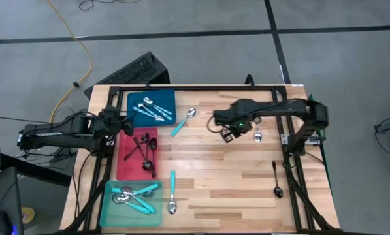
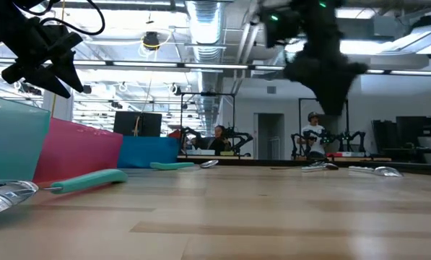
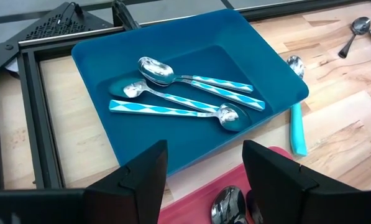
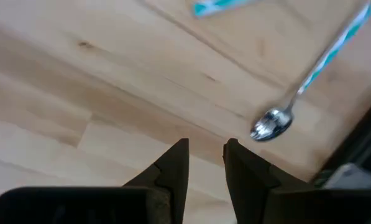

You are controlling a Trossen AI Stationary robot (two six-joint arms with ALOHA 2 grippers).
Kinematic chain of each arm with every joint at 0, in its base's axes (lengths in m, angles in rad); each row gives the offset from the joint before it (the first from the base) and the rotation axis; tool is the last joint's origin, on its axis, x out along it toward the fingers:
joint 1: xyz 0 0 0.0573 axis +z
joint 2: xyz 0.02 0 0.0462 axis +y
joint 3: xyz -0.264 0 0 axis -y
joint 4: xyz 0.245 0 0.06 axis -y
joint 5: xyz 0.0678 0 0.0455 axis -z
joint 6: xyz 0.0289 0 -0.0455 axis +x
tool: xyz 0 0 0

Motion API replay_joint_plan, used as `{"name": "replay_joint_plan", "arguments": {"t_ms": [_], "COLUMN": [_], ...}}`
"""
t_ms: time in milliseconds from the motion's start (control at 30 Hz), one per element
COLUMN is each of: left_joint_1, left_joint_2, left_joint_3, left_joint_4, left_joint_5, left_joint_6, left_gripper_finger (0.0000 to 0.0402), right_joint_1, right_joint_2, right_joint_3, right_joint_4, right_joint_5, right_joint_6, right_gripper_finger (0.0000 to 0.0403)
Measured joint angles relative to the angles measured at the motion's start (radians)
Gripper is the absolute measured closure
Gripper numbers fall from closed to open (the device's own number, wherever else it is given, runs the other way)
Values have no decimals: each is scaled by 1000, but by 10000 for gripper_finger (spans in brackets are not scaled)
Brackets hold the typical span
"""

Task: Sort silverware by color (type)
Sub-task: Put the blue patterned spoon into the blue bin

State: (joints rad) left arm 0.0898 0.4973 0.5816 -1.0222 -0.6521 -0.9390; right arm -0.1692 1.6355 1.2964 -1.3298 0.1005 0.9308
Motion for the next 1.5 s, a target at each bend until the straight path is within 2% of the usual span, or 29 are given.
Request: {"name": "replay_joint_plan", "arguments": {"t_ms": [200, 400, 600, 733, 967, 1500], "left_joint_1": [0, 0, 0, 0, 0, 0], "left_joint_2": [0, 0, 0, 0, 0, 0], "left_joint_3": [0, 0, 0, 0, 0, 0], "left_joint_4": [0, 1, 0, 0, 0, -1], "left_joint_5": [0, 0, -1, 0, 2, 0], "left_joint_6": [-9, -18, -43, -51, -53, -53], "left_gripper_finger": [207, 207, 207, 207, 207, 207], "right_joint_1": [-80, -203, -326, -397, -512, -594], "right_joint_2": [-154, -227, -226, -198, -145, -38], "right_joint_3": [-250, -391, -435, -455, -464, -532], "right_joint_4": [141, 177, 259, 329, 347, 509], "right_joint_5": [-7, -10, 5, 2, -44, -84], "right_joint_6": [90, 67, 0, -58, -158, -199], "right_gripper_finger": [253, 211, 184, 185, 187, 188]}}
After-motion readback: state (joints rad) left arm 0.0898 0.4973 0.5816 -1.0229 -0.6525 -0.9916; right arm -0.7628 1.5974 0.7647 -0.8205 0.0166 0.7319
